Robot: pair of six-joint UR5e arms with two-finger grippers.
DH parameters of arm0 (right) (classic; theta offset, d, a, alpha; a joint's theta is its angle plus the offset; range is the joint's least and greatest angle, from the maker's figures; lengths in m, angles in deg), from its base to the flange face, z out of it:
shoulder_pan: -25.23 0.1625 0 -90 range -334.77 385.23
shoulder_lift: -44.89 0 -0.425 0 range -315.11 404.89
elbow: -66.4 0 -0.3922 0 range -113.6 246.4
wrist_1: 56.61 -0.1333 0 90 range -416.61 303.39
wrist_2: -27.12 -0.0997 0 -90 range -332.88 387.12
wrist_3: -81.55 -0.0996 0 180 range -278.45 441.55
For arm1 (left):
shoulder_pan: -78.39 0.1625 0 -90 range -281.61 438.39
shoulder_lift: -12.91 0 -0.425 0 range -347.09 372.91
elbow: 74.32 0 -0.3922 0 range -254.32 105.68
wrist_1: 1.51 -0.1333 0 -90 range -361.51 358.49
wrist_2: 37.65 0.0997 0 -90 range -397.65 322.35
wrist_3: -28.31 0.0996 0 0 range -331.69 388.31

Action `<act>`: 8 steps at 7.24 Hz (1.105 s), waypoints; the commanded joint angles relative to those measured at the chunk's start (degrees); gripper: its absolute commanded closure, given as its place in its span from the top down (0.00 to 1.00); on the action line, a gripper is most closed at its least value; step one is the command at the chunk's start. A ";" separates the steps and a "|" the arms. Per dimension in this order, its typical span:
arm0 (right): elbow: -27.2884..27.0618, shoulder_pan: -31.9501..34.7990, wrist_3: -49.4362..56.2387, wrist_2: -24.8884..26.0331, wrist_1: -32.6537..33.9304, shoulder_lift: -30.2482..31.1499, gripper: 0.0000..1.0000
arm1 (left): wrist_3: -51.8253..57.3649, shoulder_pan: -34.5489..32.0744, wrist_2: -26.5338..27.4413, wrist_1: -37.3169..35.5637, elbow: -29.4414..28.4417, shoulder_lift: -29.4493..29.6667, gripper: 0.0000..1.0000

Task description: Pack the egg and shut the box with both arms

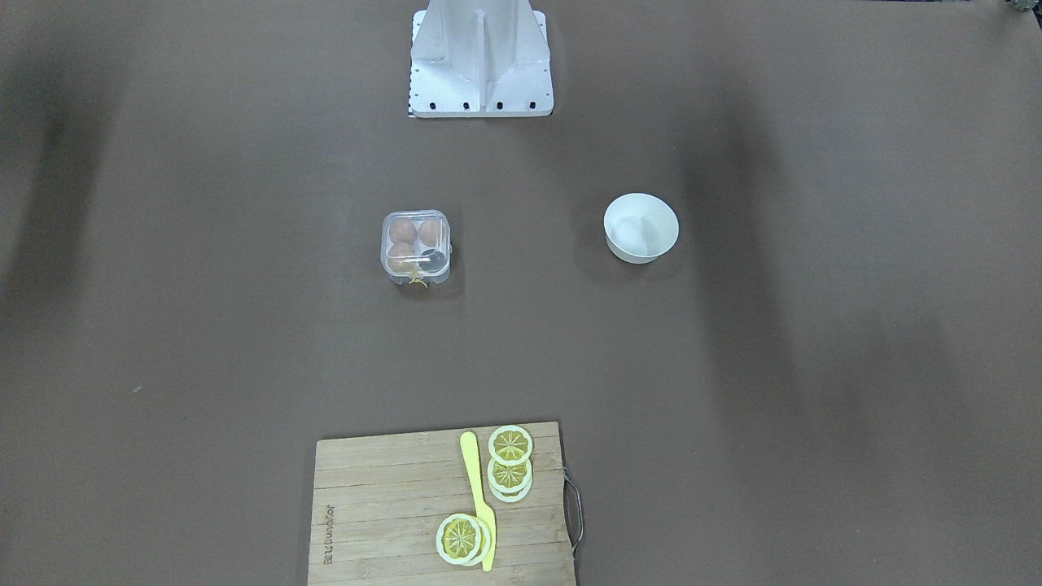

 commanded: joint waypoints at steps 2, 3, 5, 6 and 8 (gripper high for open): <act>-0.11 0.00 0.00 -0.48 0.00 0.00 1.00 | 0.00 0.02 0.00 0.00 0.01 0.00 0.98; -0.20 0.00 0.00 -0.91 0.00 0.00 1.00 | 0.09 0.02 0.00 0.00 0.01 0.00 0.98; -0.46 0.00 0.00 -1.18 0.00 -0.09 1.00 | 0.00 0.02 0.00 0.09 0.01 0.09 0.98; -0.46 0.00 0.00 -1.18 0.00 -0.09 1.00 | 0.09 0.02 0.00 0.09 0.01 0.09 0.98; -0.46 0.00 0.00 -1.18 -0.09 -0.17 1.00 | 0.09 0.11 0.00 0.09 0.10 0.18 0.98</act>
